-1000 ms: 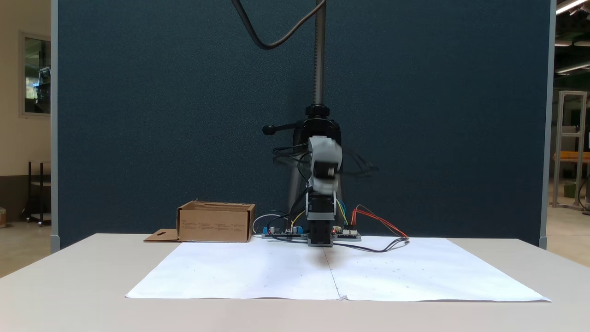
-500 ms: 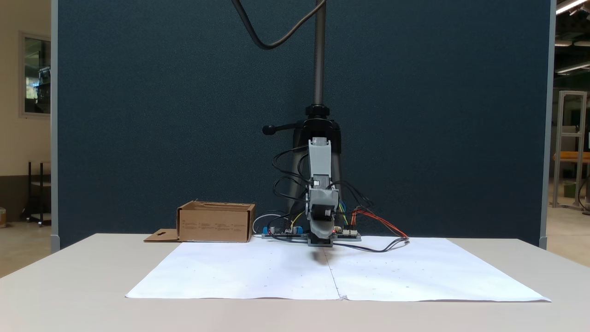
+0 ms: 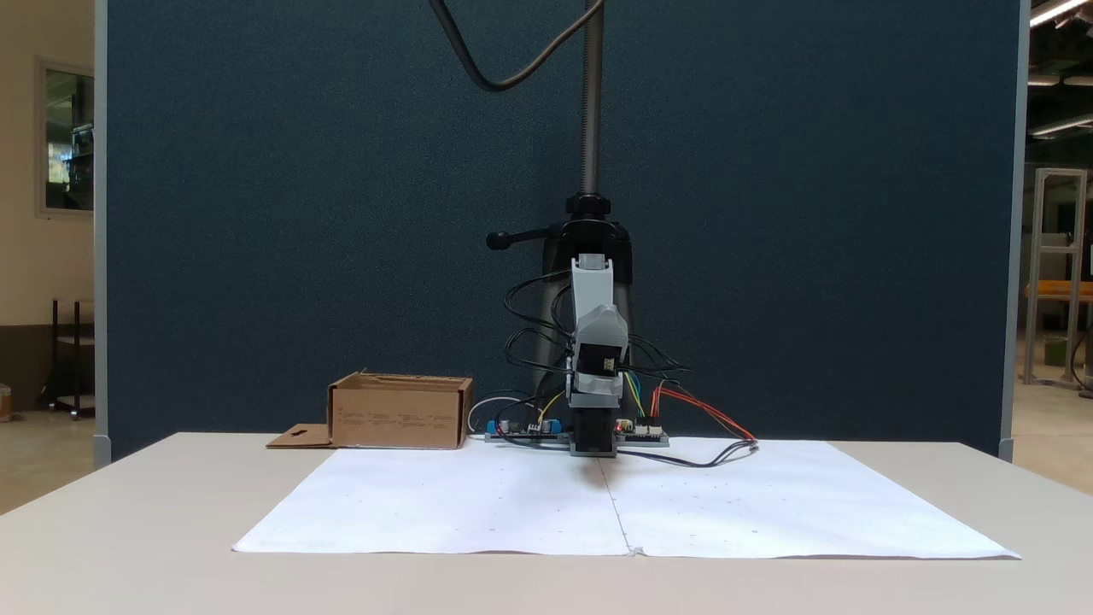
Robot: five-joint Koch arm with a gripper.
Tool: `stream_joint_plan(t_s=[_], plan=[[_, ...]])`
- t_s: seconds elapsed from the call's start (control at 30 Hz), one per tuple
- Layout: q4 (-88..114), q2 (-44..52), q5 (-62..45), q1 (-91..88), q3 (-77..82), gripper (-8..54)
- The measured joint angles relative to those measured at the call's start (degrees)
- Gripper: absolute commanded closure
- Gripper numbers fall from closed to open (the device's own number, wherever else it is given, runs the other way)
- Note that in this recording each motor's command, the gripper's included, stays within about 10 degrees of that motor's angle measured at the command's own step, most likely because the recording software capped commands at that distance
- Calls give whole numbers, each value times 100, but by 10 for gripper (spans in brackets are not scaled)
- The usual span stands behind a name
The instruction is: Grasp a green dice and put it in the bin.
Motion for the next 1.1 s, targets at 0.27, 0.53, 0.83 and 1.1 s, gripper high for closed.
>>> stream_joint_plan(t_s=[0.27,0.53,0.83,1.1], plan=[[0,0,0,0,0,18],[0,0,0,44,0,24],[0,0,0,44,0,25],[0,0,0,141,0,25]])
